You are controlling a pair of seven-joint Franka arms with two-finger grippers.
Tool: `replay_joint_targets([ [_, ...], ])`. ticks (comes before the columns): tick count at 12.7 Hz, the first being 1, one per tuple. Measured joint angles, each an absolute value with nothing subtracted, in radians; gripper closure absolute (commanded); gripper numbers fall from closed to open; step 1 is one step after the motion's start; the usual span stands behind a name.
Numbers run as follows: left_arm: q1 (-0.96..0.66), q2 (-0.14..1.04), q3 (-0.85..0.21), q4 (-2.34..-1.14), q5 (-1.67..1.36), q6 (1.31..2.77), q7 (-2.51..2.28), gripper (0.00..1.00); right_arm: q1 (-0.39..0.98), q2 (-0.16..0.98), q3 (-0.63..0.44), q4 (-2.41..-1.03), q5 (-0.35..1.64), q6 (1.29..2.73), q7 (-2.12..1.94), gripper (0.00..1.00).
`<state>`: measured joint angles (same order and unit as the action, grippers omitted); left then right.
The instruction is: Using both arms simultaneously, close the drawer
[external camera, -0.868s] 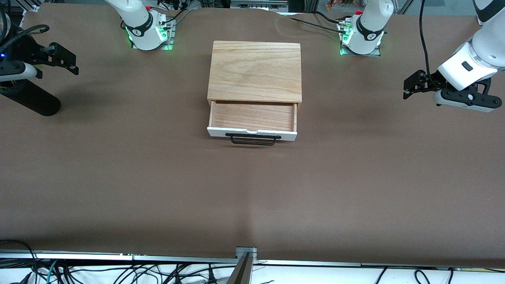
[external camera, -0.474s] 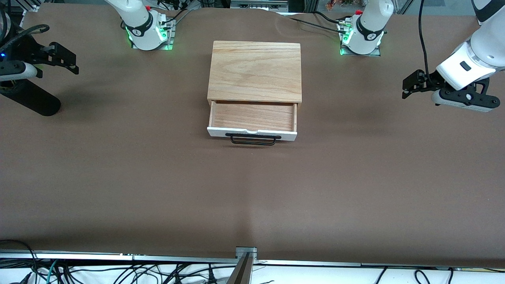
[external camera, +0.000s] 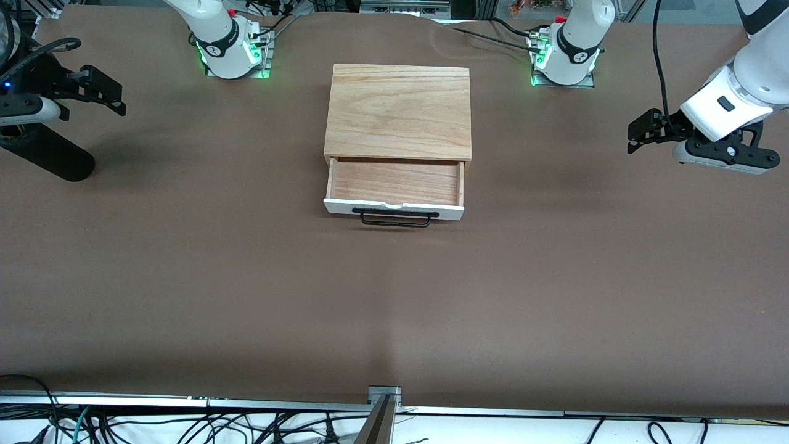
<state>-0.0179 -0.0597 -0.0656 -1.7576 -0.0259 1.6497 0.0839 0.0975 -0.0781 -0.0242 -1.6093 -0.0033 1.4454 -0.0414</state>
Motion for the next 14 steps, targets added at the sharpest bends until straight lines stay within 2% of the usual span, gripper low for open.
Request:
replay_joint_targets([
  [14, -0.018, -0.061, -0.067, -1.758, -0.026, 1.649, 0.084, 0.00, 0.097, -0.078, -0.024, -1.609, 0.025, 1.430, -0.039, 0.00],
])
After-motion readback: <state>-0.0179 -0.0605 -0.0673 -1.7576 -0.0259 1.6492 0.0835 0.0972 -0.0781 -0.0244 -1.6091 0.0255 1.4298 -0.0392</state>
